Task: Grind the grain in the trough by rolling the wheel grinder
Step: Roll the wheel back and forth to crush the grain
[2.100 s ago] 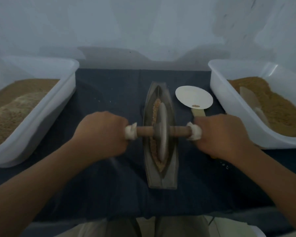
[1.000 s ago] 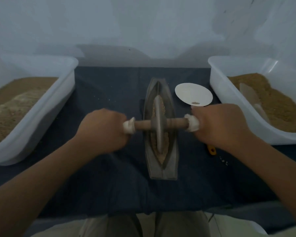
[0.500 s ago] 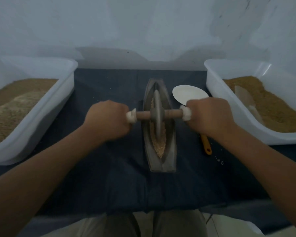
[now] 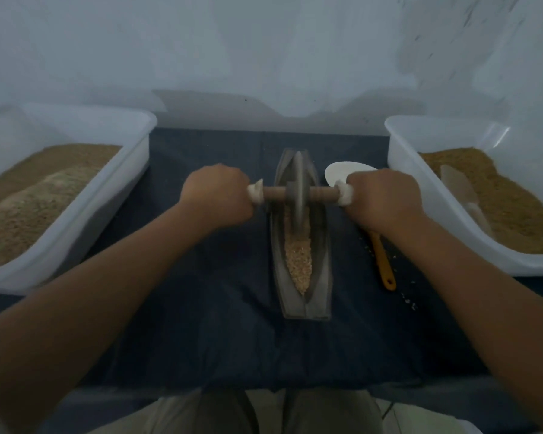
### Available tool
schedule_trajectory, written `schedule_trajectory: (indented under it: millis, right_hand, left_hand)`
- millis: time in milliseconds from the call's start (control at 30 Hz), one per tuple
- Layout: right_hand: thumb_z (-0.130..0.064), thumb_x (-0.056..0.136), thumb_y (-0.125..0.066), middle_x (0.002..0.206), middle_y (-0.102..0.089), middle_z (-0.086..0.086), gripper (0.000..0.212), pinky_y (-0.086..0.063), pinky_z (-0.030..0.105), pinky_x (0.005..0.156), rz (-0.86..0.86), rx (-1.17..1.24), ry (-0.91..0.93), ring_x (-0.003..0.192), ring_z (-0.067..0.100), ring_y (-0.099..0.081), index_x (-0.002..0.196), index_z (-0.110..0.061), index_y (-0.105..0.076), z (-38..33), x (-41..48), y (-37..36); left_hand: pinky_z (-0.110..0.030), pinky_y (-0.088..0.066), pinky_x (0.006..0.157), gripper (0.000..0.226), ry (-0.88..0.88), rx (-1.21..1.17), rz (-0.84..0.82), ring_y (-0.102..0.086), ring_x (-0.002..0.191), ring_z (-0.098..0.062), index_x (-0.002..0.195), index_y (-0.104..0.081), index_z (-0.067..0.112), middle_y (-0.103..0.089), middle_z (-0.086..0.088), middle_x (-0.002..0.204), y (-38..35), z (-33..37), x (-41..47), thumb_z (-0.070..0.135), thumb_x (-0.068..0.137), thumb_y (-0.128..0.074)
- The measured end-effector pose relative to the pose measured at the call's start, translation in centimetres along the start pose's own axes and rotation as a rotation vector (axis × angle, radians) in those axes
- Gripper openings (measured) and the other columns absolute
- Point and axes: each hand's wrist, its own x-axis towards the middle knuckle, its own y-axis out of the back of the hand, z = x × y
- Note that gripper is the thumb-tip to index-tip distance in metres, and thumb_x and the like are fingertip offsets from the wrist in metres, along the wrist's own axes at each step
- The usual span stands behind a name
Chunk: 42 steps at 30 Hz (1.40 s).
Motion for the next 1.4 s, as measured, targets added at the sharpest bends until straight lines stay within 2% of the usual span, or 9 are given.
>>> schedule_trajectory:
  millis: [100,233,467,600,833,1000,1167,1300,1400]
  right_hand:
    - [-0.073,0.083,-0.02,0.062,-0.055,-0.004,0.052,-0.051,0.042,0.059,-0.088,0.151,0.059,0.055,0.019,-0.056,0.067,-0.029,-0.043,0.8,-3.9,-0.3]
    - [-0.063,0.09,-0.04,0.051,-0.042,-0.012,0.041,-0.037,0.028,0.043,0.055,0.113,0.145,0.042,0.006,-0.042,0.062,-0.033,-0.037,0.8,-5.7,-0.2]
    - [-0.028,0.088,-0.075,0.056,-0.039,-0.009,0.051,-0.04,0.029,0.052,0.085,0.033,0.028,0.05,0.02,-0.046,0.061,-0.033,-0.032,-0.6,1.4,0.3]
    - [-0.051,0.095,-0.043,0.065,-0.053,-0.007,0.037,-0.054,0.04,0.067,-0.087,0.042,-0.019,0.061,0.017,-0.055,0.066,-0.028,-0.047,0.6,-0.8,0.1]
    - [-0.07,0.092,-0.032,0.049,-0.044,-0.015,0.047,-0.04,0.026,0.044,0.098,0.048,0.054,0.042,0.004,-0.043,0.062,-0.036,-0.043,1.0,-5.1,-0.9]
    - [-0.04,0.086,-0.076,0.053,-0.028,-0.015,0.055,-0.025,0.023,0.047,0.137,-0.007,0.01,0.046,0.002,-0.023,0.061,-0.036,-0.027,0.1,1.3,-1.0]
    - [-0.06,0.095,-0.041,0.068,-0.06,-0.009,0.04,-0.052,0.034,0.061,-0.132,0.015,-0.098,0.058,0.009,-0.051,0.069,-0.031,-0.052,0.5,-0.9,-0.4]
    - [-0.069,0.091,-0.035,0.044,-0.037,-0.017,0.046,-0.036,0.021,0.038,0.12,0.076,0.053,0.037,-0.003,-0.036,0.057,-0.039,-0.042,0.3,-6.8,1.1]
    - [-0.068,0.091,-0.034,0.051,-0.045,-0.015,0.046,-0.044,0.027,0.046,0.053,0.06,0.07,0.044,0.002,-0.044,0.061,-0.035,-0.046,0.4,-5.5,1.0]
  left_hand:
    - [-0.029,-0.036,0.051,0.031,-0.1,-0.009,0.056,-0.046,0.05,-0.019,0.06,-0.044,0.026,-0.047,0.009,0.056,-1.4,-1.0,-5.5,0.051,0.077,-0.054]
    - [-0.024,-0.023,0.046,0.037,-0.125,-0.019,0.192,-0.032,0.041,-0.013,0.055,-0.036,0.028,-0.037,0.011,0.048,-2.3,-1.1,-7.3,0.056,0.077,-0.048]
    - [-0.033,-0.044,0.062,0.033,0.036,0.003,0.021,-0.055,0.063,-0.025,0.064,-0.052,0.021,-0.061,0.001,0.071,-0.6,-0.2,3.2,0.046,0.085,-0.061]
    - [-0.03,-0.041,0.058,0.028,-0.02,0.0,0.01,-0.05,0.058,-0.021,0.064,-0.047,0.025,-0.053,0.009,0.065,-0.8,-0.3,-2.0,0.041,0.08,-0.063]
    - [-0.021,-0.022,0.048,0.034,-0.109,0.05,0.12,-0.034,0.044,-0.01,0.058,-0.039,0.028,-0.041,0.012,0.053,-0.9,-0.7,-5.2,0.048,0.074,-0.061]
    - [-0.034,-0.047,0.064,0.028,0.016,0.059,0.038,-0.064,0.072,-0.029,0.07,-0.057,0.021,-0.064,-0.001,0.077,0.7,0.4,3.2,0.046,0.082,-0.065]
    - [-0.031,-0.045,0.059,0.025,-0.055,0.08,0.016,-0.059,0.065,-0.022,0.067,-0.055,0.024,-0.061,0.006,0.071,0.6,0.2,0.0,0.044,0.08,-0.064]
    - [-0.019,-0.019,0.046,0.033,-0.184,0.079,0.167,-0.034,0.04,-0.009,0.056,-0.039,0.029,-0.038,0.011,0.048,-0.8,-1.0,-6.2,0.051,0.07,-0.059]
    - [-0.021,-0.026,0.046,0.031,-0.121,0.002,0.096,-0.041,0.043,-0.009,0.057,-0.044,0.027,-0.044,0.011,0.05,-1.7,-1.2,-5.1,0.051,0.073,-0.056]
